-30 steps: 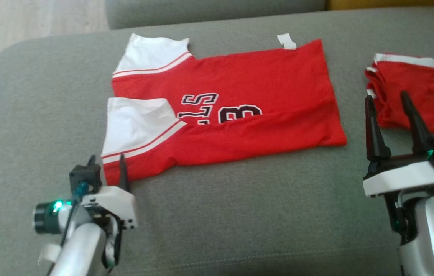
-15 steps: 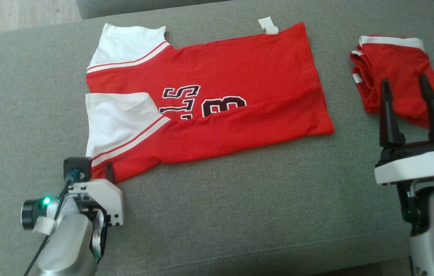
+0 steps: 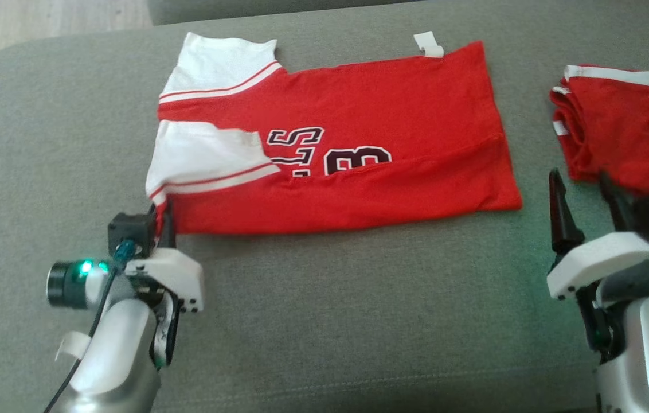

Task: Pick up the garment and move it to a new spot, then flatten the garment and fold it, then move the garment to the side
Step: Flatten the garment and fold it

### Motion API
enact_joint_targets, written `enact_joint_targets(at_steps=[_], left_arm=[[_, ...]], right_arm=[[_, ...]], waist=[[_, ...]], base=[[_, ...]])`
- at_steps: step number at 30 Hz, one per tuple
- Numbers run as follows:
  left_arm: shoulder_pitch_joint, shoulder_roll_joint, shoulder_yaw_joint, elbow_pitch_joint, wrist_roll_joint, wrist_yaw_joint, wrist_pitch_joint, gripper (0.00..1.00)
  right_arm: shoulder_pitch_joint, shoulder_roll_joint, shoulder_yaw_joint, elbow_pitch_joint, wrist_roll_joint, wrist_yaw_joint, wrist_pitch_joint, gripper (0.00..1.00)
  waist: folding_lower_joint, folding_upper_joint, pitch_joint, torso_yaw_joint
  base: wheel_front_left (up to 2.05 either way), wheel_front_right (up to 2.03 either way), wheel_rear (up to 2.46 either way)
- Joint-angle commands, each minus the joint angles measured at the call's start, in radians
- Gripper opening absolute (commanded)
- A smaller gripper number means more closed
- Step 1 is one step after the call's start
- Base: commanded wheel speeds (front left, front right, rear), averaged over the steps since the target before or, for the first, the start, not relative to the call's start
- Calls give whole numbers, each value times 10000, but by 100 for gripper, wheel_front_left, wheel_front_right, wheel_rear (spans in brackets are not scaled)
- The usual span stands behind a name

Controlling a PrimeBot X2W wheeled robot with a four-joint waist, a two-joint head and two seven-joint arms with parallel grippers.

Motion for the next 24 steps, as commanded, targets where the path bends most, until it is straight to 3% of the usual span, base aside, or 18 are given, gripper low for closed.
enact_joint_targets(at_steps=[1, 13, 21, 22, 23, 24], left_arm=[[-567, 300, 239, -565, 118, 88, -182, 0], [-305, 466, -401, -2489, 543, 186, 221, 0], [-270, 648, -444, -2940, 558, 268, 370, 0], [-272, 671, -436, -2955, 549, 280, 389, 0], [-280, 698, -430, -2961, 543, 289, 415, 0], [-289, 725, -423, -2958, 535, 293, 431, 0]], right_arm=[[-324, 23, 87, 15, 61, 65, 148, 100], [-1672, 49, -248, 3604, 729, 65, -37, 100], [-2588, 50, -180, 5142, 966, 65, 13, 100], [-2679, 50, -90, 5276, 1021, 65, 21, 35], [-2761, 50, -42, 5372, 1021, 65, -22, 0], [-2810, 50, 21, 5461, 935, 65, -55, 0]], waist=[[0, 0, -17, 127], [0, 0, 335, 667], [0, 0, 722, 784], [0, 0, 761, 786], [0, 0, 802, 786], [0, 0, 828, 787]], base=[[0, 0, 0], [0, 0, 0], [0, 0, 0], [0, 0, 0], [0, 0, 0], [0, 0, 0]])
